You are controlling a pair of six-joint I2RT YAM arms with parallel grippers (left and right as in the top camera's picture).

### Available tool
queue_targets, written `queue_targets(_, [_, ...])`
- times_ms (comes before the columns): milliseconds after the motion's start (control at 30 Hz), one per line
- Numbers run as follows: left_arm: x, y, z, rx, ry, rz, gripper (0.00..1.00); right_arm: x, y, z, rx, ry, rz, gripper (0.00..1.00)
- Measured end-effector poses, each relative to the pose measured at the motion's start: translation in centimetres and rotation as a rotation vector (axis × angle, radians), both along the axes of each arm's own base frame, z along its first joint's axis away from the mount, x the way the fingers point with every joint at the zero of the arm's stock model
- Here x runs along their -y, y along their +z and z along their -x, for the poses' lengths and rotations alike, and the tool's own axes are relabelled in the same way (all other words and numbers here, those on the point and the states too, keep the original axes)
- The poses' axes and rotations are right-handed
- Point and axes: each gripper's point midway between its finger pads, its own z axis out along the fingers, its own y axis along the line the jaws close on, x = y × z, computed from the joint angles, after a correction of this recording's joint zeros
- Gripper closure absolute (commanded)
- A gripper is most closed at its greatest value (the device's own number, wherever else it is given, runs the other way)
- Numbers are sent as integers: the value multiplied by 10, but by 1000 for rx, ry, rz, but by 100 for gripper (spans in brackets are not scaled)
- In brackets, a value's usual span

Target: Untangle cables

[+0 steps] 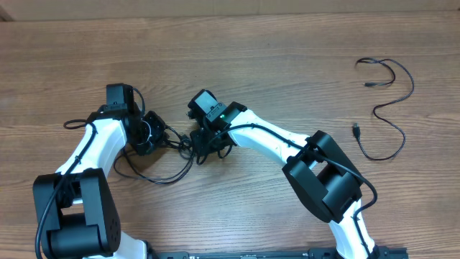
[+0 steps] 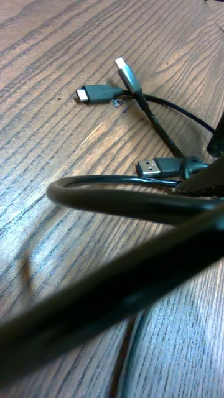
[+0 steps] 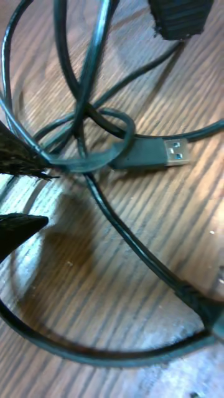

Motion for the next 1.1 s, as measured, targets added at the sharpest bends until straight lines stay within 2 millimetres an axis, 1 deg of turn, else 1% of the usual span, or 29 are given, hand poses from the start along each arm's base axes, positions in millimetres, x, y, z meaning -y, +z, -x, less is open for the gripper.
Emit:
queue_targets(300, [0, 0, 0, 0, 0, 0, 92, -3, 0, -1, 25, 2, 4, 80])
queue_targets(367, [0, 0, 0, 0, 0, 0, 91, 1, -1, 2, 7, -6, 22, 79])
queue_targets(467, [0, 0, 0, 0, 0, 0, 92, 4, 1, 5, -19, -14, 33, 75])
queue_targets(533, [0, 0, 0, 1, 0, 0, 92, 1, 7, 4, -17, -16, 14, 72])
queue_targets(600, [0, 0, 0, 0, 0, 0, 92, -3, 18, 3, -9, -15, -11, 72])
queue_targets(667, [0, 0, 0, 0, 0, 0, 92, -6, 24, 3, -2, -12, -25, 73])
queue_targets(767, [0, 0, 0, 0, 0, 0, 92, -9, 25, 6, -4, -2, -30, 73])
queue_targets(900, [0, 0, 0, 0, 0, 0, 92, -19, 27, 7, 19, 12, -55, 74])
queue_targets(967, [0, 0, 0, 0, 0, 0, 92, -21, 27, 7, 25, 16, -60, 78])
queue_targets(1100, [0, 0, 0, 0, 0, 0, 92, -16, 21, 6, 42, 7, -32, 78])
